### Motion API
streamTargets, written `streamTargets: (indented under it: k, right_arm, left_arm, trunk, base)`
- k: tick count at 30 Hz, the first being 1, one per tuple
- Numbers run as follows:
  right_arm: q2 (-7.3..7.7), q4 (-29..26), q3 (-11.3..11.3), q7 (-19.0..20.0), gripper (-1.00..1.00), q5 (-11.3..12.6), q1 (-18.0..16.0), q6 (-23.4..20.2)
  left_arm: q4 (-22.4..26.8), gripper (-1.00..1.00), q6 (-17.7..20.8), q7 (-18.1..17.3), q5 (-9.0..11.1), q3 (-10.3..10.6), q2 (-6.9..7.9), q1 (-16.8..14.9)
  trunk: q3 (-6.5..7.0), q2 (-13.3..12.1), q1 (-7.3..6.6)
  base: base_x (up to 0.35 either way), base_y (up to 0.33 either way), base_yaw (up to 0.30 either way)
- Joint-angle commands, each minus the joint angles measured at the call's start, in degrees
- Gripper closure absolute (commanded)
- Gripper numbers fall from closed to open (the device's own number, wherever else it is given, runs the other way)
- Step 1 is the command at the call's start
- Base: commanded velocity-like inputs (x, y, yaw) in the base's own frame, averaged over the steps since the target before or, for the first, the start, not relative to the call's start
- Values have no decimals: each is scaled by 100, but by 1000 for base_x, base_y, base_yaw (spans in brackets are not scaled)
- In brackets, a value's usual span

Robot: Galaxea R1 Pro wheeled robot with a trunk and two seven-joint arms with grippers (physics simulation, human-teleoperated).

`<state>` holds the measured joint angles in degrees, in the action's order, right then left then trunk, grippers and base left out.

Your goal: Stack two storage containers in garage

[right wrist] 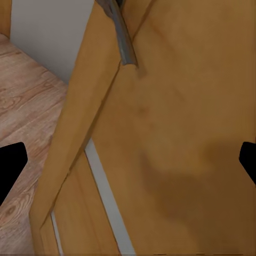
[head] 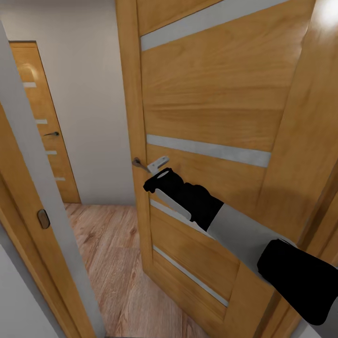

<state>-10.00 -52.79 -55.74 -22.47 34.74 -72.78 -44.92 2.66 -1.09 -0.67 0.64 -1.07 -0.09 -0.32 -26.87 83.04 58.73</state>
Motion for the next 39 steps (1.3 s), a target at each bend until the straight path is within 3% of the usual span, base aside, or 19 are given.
streamTargets:
  k: [1, 13, 23, 39]
  right_arm:
    - [0, 49, -13, -54, -100, 59, -8, -8]
    - [0, 378, -23, -88, -100, 51, -8, -7]
    - [0, 360, -30, -83, -100, 15, -8, 7]
    - [0, 307, -54, -115, -100, -25, -8, 18]
  left_arm:
    - [-2, -100, -11, -6, 7, -9, 0, -3]
    - [-2, -100, -13, -6, 7, -8, 0, -3]
    - [-2, -100, -11, -4, 7, -8, 0, -3]
    - [-2, -100, -13, -13, 7, -11, 0, -3]
  trunk:
    - [-6, 4, 0]
    - [-6, 4, 0]
    - [-6, 4, 0]
    - [-6, 4, 0]
  base:
    - [0, 0, 0]
    - [0, 0, 163]
    - [3, 0, 13]
    - [142, 0, 0]
